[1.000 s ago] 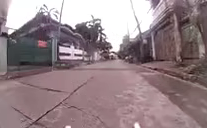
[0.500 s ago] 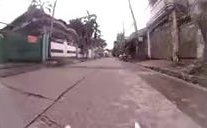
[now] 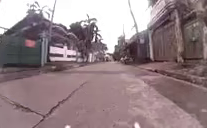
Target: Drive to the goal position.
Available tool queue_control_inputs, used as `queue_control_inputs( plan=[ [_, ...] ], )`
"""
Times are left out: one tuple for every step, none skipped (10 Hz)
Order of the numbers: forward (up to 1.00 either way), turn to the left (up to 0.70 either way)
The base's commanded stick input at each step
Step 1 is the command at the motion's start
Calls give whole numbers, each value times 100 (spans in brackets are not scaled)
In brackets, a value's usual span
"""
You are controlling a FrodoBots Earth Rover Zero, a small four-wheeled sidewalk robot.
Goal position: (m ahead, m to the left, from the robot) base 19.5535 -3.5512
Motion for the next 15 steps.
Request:
queue_control_inputs(
  plan=[
    [70, 0],
    [70, 0],
    [70, 0],
    [70, 0],
    [70, 0],
    [70, 0],
    [70, 0],
    [70, 0],
    [70, 0],
    [70, 0],
    [70, 0],
    [70, 0],
    [70, 0],
    [70, 0],
    [70, 0]
  ],
)
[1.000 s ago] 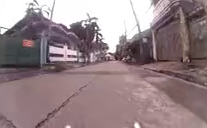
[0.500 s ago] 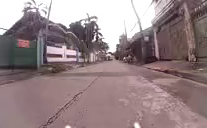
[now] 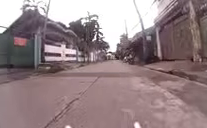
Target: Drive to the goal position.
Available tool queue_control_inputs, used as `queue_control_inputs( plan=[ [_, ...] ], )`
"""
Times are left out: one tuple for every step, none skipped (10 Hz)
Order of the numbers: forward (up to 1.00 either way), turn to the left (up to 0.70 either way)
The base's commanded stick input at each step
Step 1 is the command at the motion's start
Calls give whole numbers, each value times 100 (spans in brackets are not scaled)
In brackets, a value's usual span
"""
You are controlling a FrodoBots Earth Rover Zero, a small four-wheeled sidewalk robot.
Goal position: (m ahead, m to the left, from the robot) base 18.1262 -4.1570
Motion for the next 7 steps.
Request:
queue_control_inputs(
  plan=[
    [70, 0],
    [70, 0],
    [70, 0],
    [70, 0],
    [70, -2],
    [70, -8],
    [70, -29]
  ],
)
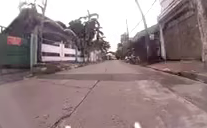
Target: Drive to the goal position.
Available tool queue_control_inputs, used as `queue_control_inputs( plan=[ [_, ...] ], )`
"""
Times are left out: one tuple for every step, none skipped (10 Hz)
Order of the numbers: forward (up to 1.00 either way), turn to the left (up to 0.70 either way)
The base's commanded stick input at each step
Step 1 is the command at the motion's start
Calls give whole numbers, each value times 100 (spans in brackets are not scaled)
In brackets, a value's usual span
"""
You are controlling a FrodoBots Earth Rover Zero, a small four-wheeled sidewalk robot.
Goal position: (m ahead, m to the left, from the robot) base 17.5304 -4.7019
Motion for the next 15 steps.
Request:
queue_control_inputs(
  plan=[
    [70, -35],
    [70, -35],
    [70, -35],
    [70, -35],
    [70, -35],
    [70, -31],
    [70, 0],
    [70, 0],
    [70, 0],
    [70, 0],
    [70, 0],
    [70, 0],
    [70, 0],
    [70, 0],
    [70, 0]
  ],
)
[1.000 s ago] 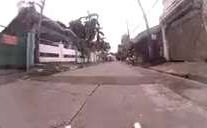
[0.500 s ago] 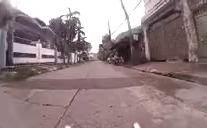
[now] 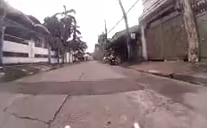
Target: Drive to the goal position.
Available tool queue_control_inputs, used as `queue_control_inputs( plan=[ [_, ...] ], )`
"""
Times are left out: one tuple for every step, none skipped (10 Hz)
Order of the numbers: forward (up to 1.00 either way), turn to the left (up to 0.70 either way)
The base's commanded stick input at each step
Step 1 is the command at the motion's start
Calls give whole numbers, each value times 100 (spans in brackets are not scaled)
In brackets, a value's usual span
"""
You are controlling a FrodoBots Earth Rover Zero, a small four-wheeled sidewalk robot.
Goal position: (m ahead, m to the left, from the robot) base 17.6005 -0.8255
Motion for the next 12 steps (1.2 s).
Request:
queue_control_inputs(
  plan=[
    [70, 0],
    [70, 0],
    [70, 0],
    [70, 0],
    [70, 0],
    [70, 0],
    [70, 0],
    [70, 0],
    [70, 0],
    [70, 0],
    [70, 0],
    [70, 0]
  ],
)
